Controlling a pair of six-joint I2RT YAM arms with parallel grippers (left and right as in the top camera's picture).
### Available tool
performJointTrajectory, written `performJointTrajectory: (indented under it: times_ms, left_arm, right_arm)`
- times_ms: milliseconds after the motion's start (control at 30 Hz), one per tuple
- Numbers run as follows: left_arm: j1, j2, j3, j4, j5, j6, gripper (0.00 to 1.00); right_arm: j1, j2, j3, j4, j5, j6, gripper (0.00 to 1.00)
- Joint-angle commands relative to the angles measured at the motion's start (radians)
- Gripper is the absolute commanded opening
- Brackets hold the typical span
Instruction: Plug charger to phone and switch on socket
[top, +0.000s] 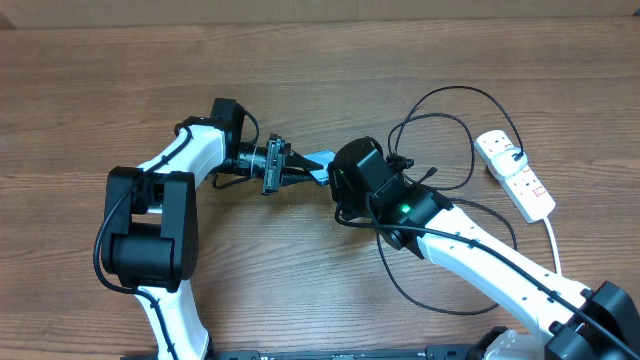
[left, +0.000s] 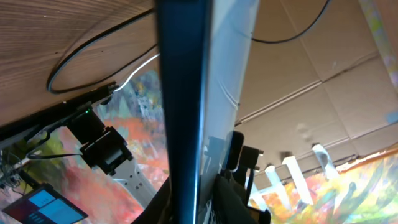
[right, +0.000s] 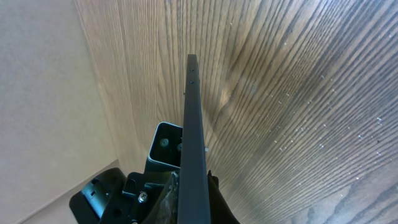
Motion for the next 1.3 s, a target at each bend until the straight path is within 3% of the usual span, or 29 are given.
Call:
performJointTrajectory:
  times_ms: [0, 233, 300, 433, 600, 767, 900, 967, 1133, 1267]
  left_arm:
    - [-0.047, -0.004, -0.004, -0.008, -0.141, -0.109, 0.19]
    - [-0.048, -0.004, -0.004, -0.007, -0.159, -0.124, 0.24]
    - [-0.048, -0.004, -0.004, 0.012, -0.159, -0.143, 0.31]
    - [-0.048, -0.004, -0.004, 0.056, -0.159, -0.167, 0.30]
    - [-0.058, -0.004, -0.004, 0.067, -0.158, -0.198, 0.04]
    - [-0.064, -0.004, -0.004, 0.073, -0.159, -0.219, 0.04]
    - [-0.064, -0.004, -0.004, 0.085, -0.167, -0.248, 0.04]
    - [-0.064, -0.004, -0.004, 0.107, -0.178, -0.268, 0.04]
    - [-0.059, -0.004, -0.004, 0.209, -0.245, -0.269, 0.04]
    - [-0.039, -0.004, -0.004, 0.289, -0.291, -0.205, 0.04]
  right_arm:
    - [0.014, -0.024, 0.029, 0.081, -0.022, -0.071, 0.04]
    - [0.014, -0.024, 0.029, 0.129, -0.039, -0.070, 0.04]
    - [0.014, -0.024, 0.029, 0.145, -0.045, -0.069, 0.04]
    - [0.015, -0.024, 0.029, 0.154, -0.045, -0.026, 0.04]
    - [0.015, -0.024, 0.029, 0.165, -0.045, -0.018, 0.05]
    - [0.015, -0.024, 0.029, 0.164, -0.045, -0.018, 0.18]
    - [0.015, -0.024, 0.029, 0.164, -0.045, -0.018, 0.19]
    - [0.015, -0.024, 0.029, 0.164, -0.045, -0.019, 0.25]
    - [0.015, -0.024, 0.029, 0.119, -0.044, -0.068, 0.54]
    - [-0.031, -0.028, 0.029, 0.094, -0.002, -0.328, 0.91]
